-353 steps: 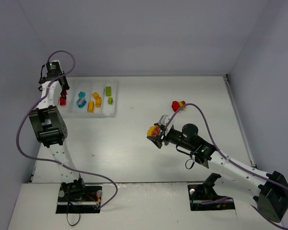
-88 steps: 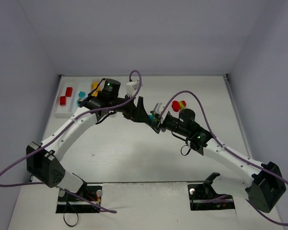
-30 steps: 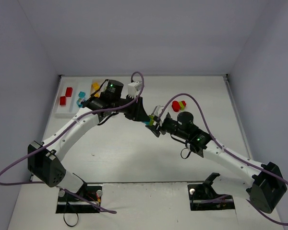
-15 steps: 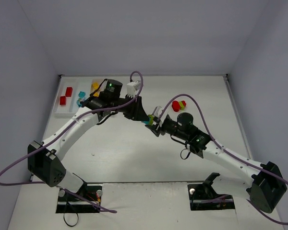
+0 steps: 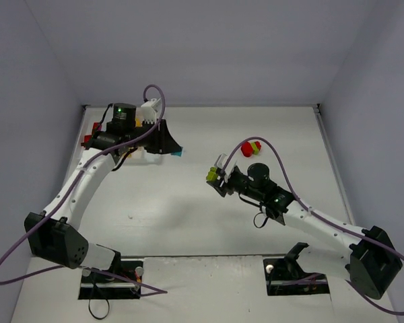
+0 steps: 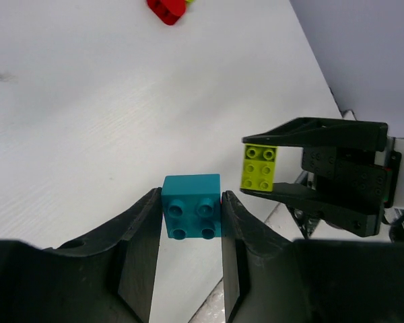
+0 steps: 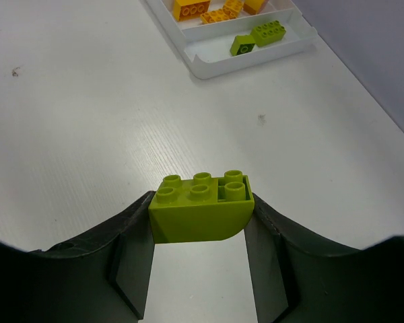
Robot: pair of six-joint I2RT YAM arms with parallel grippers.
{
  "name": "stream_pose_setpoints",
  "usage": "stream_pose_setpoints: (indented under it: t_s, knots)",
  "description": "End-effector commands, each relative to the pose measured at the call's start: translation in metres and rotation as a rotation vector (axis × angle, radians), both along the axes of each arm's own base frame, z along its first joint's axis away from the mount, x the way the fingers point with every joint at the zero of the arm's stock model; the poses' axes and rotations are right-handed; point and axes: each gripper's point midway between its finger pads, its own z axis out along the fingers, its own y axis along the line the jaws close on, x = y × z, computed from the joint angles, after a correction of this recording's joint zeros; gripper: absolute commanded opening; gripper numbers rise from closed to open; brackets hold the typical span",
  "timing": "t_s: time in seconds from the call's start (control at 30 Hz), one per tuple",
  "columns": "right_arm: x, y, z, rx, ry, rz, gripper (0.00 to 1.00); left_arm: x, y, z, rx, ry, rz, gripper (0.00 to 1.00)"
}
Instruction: Sort the legos into containers by color
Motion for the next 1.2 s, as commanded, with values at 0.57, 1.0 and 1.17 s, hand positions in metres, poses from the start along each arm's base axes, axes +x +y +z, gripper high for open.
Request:
stream_pose_setpoints:
  t_s: [0.57,1.0,1.17]
  knots:
    - [-0.009,0.002,0.04,0.151,-0.078,0.022,0.0,0.153,0.294,-0.108,0.544,0.093,1.008,0.04]
    - [-0.012,0.005,0.035,0.152,-0.053,0.042,0.0,0.193,0.323,-0.16,0.514,0.201,1.07,0.35]
    - [-0.011,0.005,0.032,0.146,-0.047,0.039,0.01,0.188,0.322,-0.156,0.51,0.205,1.074,0.55]
